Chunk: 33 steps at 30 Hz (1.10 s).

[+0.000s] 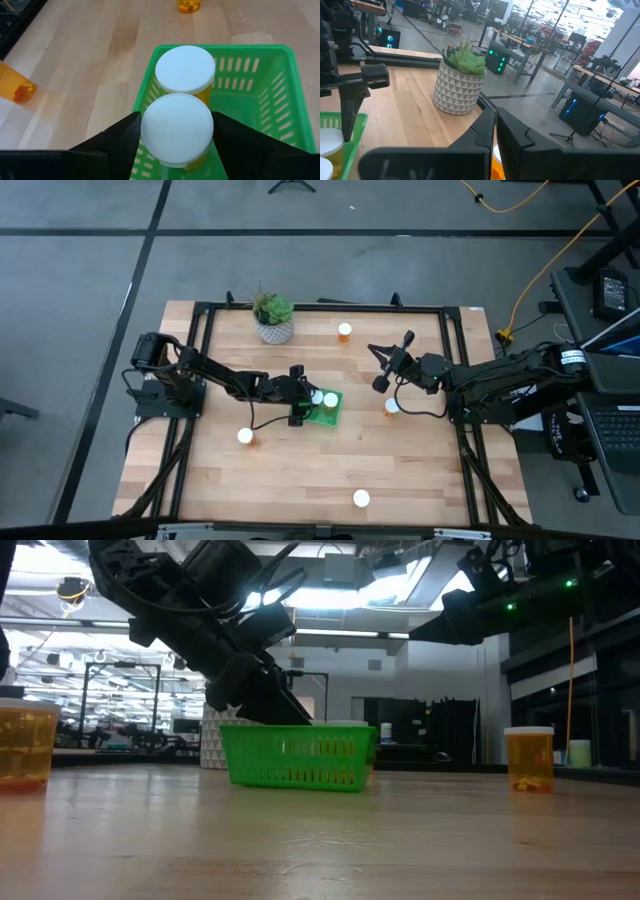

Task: Pick and place pill bottles into a basket
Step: Put the orange medicine bottle into the green bin

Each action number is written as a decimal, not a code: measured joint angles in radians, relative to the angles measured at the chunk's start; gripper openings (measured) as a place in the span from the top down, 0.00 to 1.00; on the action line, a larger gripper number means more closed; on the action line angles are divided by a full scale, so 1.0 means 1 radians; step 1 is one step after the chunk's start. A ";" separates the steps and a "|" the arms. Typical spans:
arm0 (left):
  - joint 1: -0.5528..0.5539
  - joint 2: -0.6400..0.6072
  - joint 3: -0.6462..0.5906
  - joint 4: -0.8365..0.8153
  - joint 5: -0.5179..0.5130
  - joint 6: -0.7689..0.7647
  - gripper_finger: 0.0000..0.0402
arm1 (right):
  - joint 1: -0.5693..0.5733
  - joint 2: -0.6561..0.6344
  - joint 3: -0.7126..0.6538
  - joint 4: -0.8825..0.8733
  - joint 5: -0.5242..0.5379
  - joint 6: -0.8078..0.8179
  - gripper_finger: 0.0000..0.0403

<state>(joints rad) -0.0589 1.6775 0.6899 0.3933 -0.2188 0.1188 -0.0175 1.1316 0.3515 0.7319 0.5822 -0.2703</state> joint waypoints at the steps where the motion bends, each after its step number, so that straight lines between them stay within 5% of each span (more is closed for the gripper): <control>1: 0.000 0.000 0.000 0.000 0.000 0.000 0.41 | 0.000 0.000 0.000 0.000 0.000 0.000 0.94; 33: 0.002 0.000 0.000 0.030 0.037 0.026 0.41 | 0.000 0.000 0.000 0.000 0.000 0.000 0.94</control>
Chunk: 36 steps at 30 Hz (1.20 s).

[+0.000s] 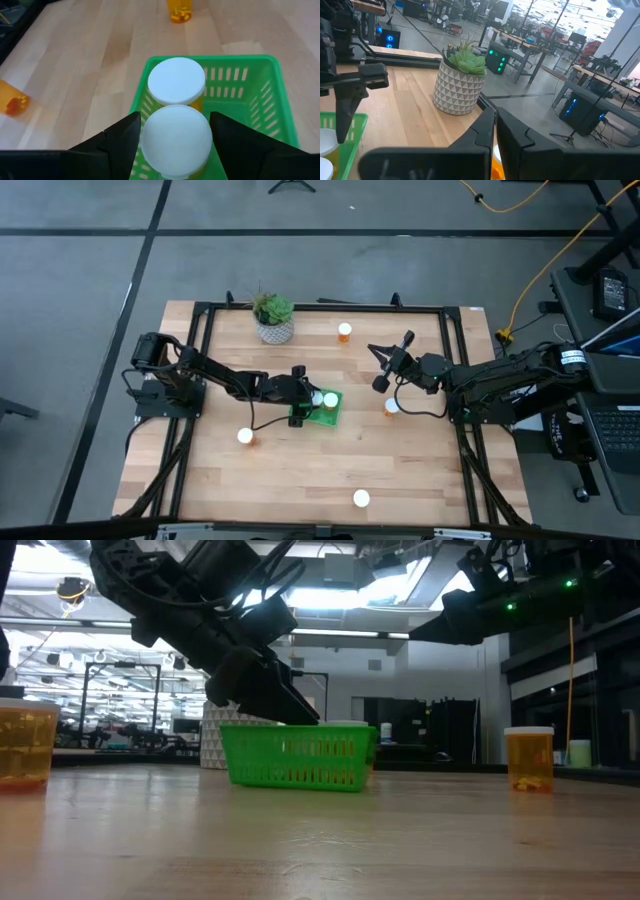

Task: Pick and place pill bottles into a basket
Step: Put the orange medicine bottle into the green bin

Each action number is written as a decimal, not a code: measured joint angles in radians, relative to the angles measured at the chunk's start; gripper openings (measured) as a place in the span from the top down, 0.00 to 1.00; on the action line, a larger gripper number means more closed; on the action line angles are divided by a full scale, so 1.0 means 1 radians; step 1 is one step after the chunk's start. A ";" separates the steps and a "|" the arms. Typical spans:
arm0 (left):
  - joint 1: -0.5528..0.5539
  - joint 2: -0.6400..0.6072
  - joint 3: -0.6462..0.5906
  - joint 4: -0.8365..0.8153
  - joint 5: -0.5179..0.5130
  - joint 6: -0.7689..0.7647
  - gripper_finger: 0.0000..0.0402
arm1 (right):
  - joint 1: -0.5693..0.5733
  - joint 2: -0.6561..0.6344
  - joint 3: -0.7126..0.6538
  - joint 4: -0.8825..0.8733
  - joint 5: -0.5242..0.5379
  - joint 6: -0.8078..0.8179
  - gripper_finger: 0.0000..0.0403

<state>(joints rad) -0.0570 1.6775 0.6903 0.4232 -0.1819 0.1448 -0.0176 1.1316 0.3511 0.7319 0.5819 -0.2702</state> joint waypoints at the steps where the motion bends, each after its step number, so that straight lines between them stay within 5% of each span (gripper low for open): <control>1: 0.000 0.000 0.000 0.000 -0.001 0.000 0.41 | 0.000 0.000 0.000 0.000 0.000 0.001 0.94; 36: 0.008 0.000 0.001 0.034 -0.007 0.078 0.42 | 0.000 0.000 0.000 0.005 -0.011 0.003 0.94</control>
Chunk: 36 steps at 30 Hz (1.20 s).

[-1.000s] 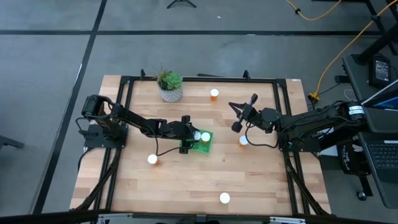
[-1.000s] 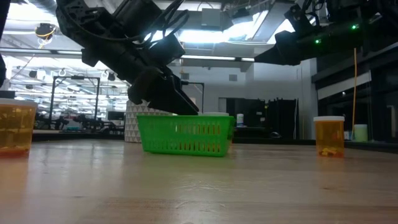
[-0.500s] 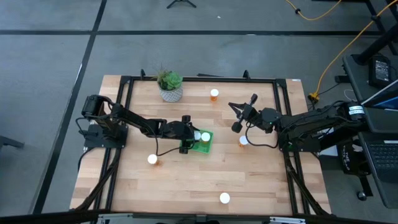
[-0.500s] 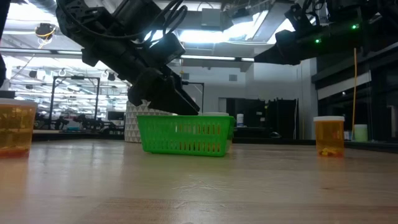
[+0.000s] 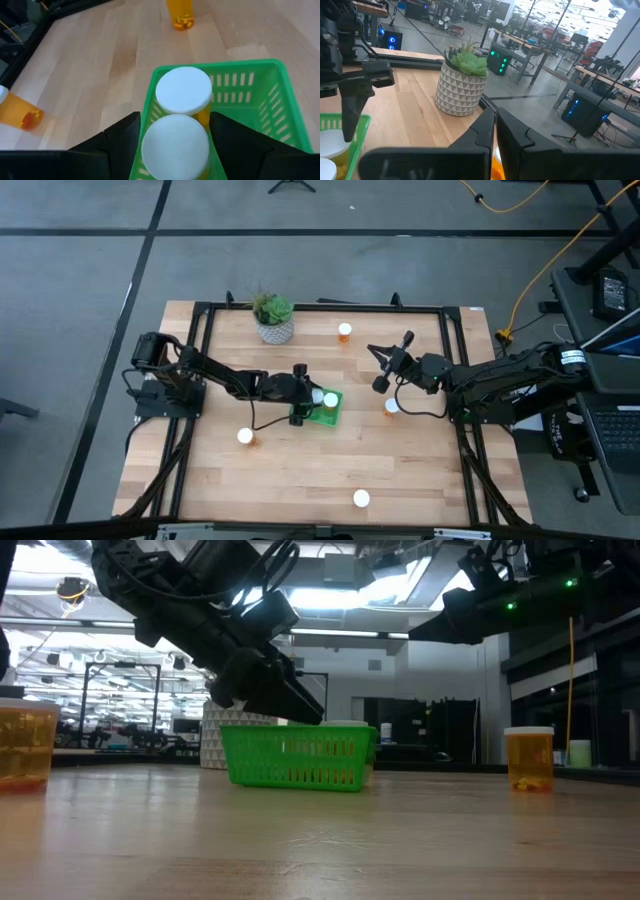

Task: Pick and place pill bottles into a basket
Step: Put the orange medicine bottle into the green bin

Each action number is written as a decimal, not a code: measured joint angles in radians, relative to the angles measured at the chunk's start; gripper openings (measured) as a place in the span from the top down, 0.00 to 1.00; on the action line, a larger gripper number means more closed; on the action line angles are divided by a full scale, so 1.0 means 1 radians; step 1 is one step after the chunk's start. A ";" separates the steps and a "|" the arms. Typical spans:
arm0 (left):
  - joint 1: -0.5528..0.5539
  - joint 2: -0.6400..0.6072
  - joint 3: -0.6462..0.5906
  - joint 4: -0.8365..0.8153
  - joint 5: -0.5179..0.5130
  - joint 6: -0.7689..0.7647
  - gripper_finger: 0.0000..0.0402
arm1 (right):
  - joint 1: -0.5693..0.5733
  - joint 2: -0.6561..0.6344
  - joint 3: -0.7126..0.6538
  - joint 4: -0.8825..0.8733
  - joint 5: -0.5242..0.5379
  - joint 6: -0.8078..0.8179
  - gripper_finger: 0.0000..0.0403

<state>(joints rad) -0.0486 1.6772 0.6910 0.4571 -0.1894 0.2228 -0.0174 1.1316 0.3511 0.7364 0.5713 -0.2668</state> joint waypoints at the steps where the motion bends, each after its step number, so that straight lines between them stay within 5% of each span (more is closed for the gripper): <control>1: -0.002 0.000 0.000 0.006 0.000 0.000 0.42 | 0.000 0.000 0.000 0.000 0.000 0.000 0.94; 9: -0.031 -0.029 0.000 0.065 -0.009 0.060 0.42 | 0.000 0.000 0.000 0.000 0.000 0.000 0.94; 17: -0.130 -0.272 0.000 -0.154 -0.205 0.150 0.42 | 0.002 0.000 0.000 -0.003 0.000 0.000 0.94; 36: -0.355 -0.792 0.000 -0.954 -0.250 -0.333 0.42 | 0.003 0.000 0.000 -0.057 -0.051 0.091 0.94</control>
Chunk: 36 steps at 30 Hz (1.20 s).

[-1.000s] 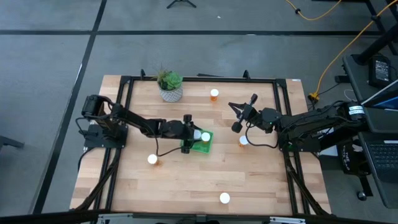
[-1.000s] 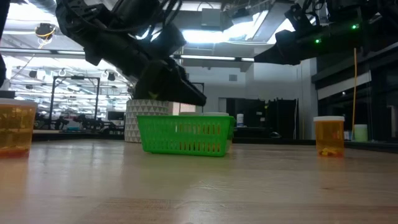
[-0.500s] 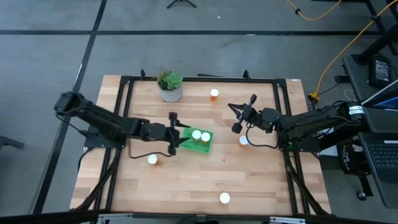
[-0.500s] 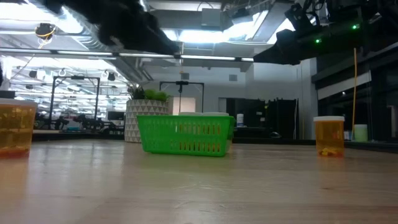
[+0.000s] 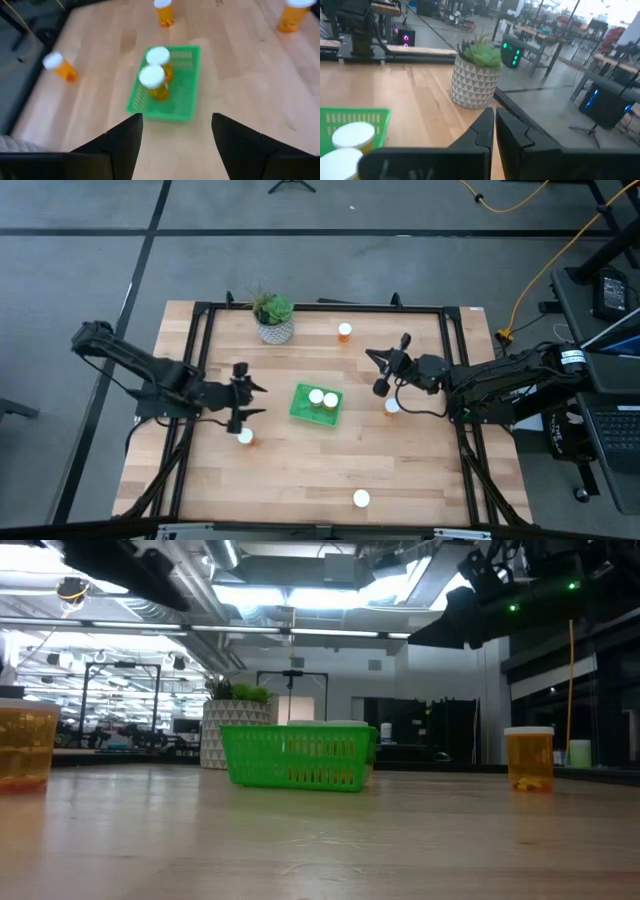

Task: Pick and place pill bottles into a basket
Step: Put the orange medicine bottle into the green bin

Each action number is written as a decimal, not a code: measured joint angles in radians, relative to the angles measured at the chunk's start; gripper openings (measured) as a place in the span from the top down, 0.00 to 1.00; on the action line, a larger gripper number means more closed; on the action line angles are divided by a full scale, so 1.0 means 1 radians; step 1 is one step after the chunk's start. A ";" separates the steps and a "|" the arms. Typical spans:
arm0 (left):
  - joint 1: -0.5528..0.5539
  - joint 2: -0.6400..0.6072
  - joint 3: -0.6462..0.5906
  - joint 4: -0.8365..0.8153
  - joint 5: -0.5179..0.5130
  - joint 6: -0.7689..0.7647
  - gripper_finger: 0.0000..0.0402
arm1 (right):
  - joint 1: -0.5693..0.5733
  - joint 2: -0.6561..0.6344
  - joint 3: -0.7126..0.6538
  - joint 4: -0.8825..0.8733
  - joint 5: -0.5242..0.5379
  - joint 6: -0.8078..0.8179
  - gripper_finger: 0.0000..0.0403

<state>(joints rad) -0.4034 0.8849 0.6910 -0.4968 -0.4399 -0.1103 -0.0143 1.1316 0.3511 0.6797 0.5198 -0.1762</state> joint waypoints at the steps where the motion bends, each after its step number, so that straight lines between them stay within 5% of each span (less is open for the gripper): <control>1: -0.010 -0.021 0.000 -0.036 0.015 -0.027 0.42 | 0.000 0.000 0.000 -0.013 0.001 0.011 0.94; 11: -0.097 -0.115 0.000 -0.232 0.226 -0.269 0.42 | 0.000 0.000 0.000 -0.030 0.001 0.014 0.94; 24: -0.199 -0.092 -0.010 -0.303 0.175 -0.372 0.42 | 0.000 0.000 0.000 -0.030 0.001 0.041 0.94; 36: -0.368 0.008 -0.103 -0.267 0.104 -0.656 0.42 | 0.000 0.000 0.000 -0.093 0.001 0.093 0.94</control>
<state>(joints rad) -0.7715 0.8925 0.5881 -0.7639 -0.3363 -0.7662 -0.0147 1.1320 0.3511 0.5863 0.5209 -0.0836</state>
